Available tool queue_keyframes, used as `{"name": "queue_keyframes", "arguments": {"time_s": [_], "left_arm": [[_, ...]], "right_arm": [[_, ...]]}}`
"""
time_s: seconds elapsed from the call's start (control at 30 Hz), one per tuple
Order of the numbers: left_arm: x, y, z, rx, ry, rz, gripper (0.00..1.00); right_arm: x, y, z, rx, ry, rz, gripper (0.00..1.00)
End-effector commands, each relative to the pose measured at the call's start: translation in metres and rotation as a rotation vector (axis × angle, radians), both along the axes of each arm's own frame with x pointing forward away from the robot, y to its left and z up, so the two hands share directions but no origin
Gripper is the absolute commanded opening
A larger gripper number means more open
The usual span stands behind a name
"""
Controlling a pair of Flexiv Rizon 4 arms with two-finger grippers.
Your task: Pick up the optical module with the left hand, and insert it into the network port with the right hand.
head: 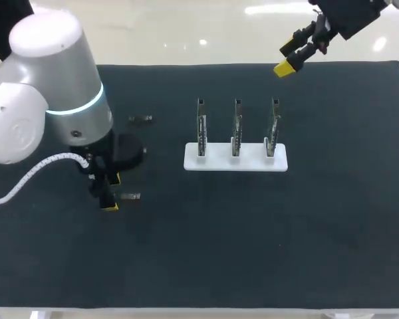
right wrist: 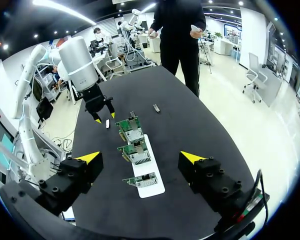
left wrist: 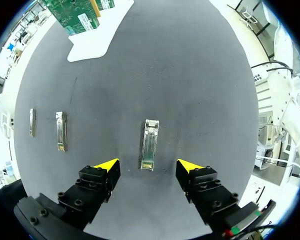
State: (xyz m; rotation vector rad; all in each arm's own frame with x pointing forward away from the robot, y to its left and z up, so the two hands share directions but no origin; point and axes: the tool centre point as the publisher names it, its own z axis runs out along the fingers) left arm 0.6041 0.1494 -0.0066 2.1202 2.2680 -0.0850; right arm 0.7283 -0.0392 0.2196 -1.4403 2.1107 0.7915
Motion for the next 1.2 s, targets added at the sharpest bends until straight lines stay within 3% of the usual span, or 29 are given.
{"name": "queue_keyframes", "arguments": {"time_s": [0.03, 0.3, 0.33, 0.4, 0.43, 0.53, 0.57, 0.73, 0.77, 0.8, 0.97, 1.2], "left_arm": [[0.002, -0.001, -0.005, -0.012, 0.002, -0.007, 1.00], [0.001, -0.003, -0.007, -0.015, 0.009, -0.010, 1.00], [0.001, -0.003, -0.007, -0.015, 0.009, -0.011, 0.96], [0.000, -0.003, -0.008, -0.016, 0.009, -0.012, 0.71], [0.000, -0.003, -0.008, -0.016, 0.010, -0.011, 0.67], [-0.001, -0.003, -0.008, -0.016, 0.011, -0.010, 0.64], [-0.001, -0.004, -0.008, -0.016, 0.012, -0.011, 0.53], [-0.002, -0.004, -0.011, -0.012, 0.004, -0.011, 0.40], [-0.002, -0.004, -0.011, -0.012, 0.003, -0.011, 0.25], [-0.002, -0.004, -0.011, -0.011, 0.002, -0.010, 0.00], [-0.003, -0.003, -0.001, -0.028, 0.009, -0.008, 0.00], [0.009, 0.000, 0.030, -0.179, -0.020, -0.015, 0.00]], "right_arm": [[0.000, 0.000, 0.000, 0.000, 0.000, -0.001, 1.00], [0.000, 0.000, 0.000, 0.000, 0.000, -0.001, 1.00], [0.000, 0.000, 0.000, 0.000, 0.000, -0.001, 1.00], [0.000, 0.000, 0.000, 0.000, 0.000, -0.001, 1.00], [0.000, 0.000, 0.000, 0.000, 0.000, -0.001, 1.00], [0.000, 0.000, 0.000, 0.000, 0.000, -0.001, 1.00], [0.000, 0.000, 0.000, 0.000, 0.000, -0.001, 1.00], [0.000, 0.000, 0.000, 0.000, 0.000, -0.001, 1.00], [0.000, 0.000, 0.000, 0.000, 0.000, -0.001, 1.00], [0.000, 0.000, 0.000, 0.000, 0.000, -0.001, 1.00], [0.000, 0.000, 0.000, 0.000, 0.000, -0.001, 1.00], [0.000, 0.000, 0.000, 0.000, 0.000, -0.001, 1.00]]}}
